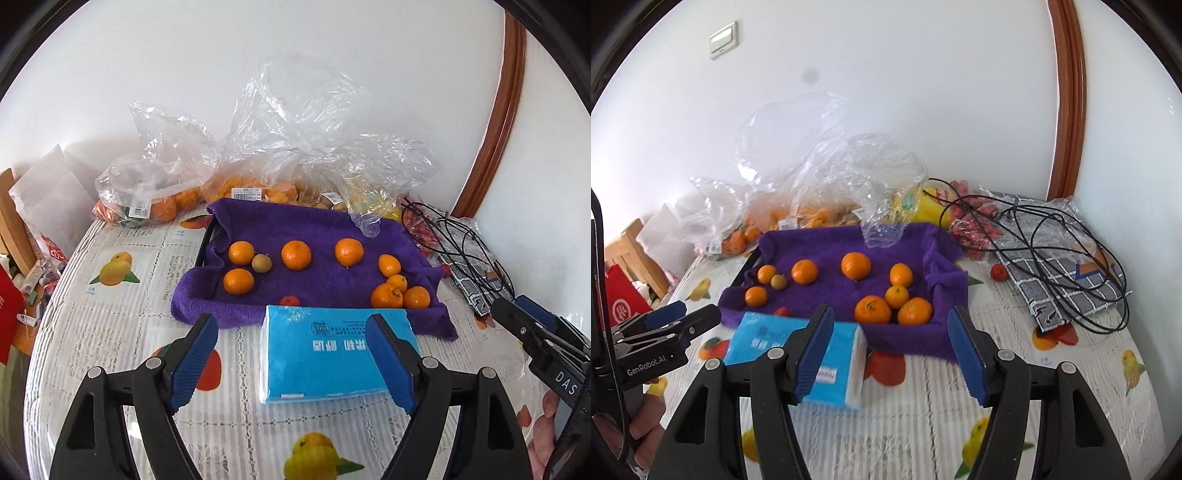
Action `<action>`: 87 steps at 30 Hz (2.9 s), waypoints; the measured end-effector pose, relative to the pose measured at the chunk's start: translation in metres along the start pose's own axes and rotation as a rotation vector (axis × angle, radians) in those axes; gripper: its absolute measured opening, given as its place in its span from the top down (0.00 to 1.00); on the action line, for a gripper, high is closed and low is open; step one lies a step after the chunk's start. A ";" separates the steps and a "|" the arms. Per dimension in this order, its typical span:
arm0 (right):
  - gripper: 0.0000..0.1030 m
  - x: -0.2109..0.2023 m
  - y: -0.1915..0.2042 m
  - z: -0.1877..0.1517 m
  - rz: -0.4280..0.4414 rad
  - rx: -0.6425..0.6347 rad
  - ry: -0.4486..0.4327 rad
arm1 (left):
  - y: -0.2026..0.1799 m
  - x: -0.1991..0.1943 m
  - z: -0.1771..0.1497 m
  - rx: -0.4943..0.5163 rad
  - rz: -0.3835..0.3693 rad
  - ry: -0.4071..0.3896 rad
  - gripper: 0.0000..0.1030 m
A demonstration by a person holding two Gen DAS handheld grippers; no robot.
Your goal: Organize fruits
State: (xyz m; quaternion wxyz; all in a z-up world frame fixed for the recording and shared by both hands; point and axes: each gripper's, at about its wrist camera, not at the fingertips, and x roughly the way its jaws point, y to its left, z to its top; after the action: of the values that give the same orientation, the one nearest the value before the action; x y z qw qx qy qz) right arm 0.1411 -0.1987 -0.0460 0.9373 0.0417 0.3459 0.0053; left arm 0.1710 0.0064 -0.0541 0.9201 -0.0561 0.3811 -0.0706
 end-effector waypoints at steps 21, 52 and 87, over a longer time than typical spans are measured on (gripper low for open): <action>0.01 -0.114 0.004 -0.051 -0.043 -0.001 -0.087 | -0.028 -0.130 -0.063 0.065 0.049 -0.123 0.10; 0.01 -0.149 0.004 -0.060 -0.054 -0.021 -0.118 | -0.037 -0.149 -0.068 0.057 0.026 -0.142 0.09; 0.01 -0.150 0.005 -0.061 -0.045 -0.009 -0.114 | -0.035 -0.150 -0.069 0.050 0.035 -0.141 0.09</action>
State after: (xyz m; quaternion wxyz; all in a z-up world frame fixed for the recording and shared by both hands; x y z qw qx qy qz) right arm -0.0121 -0.1954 0.0055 0.9556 0.0299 0.2926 -0.0166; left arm 0.0139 -0.0055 0.0063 0.9468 -0.0315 0.3145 -0.0601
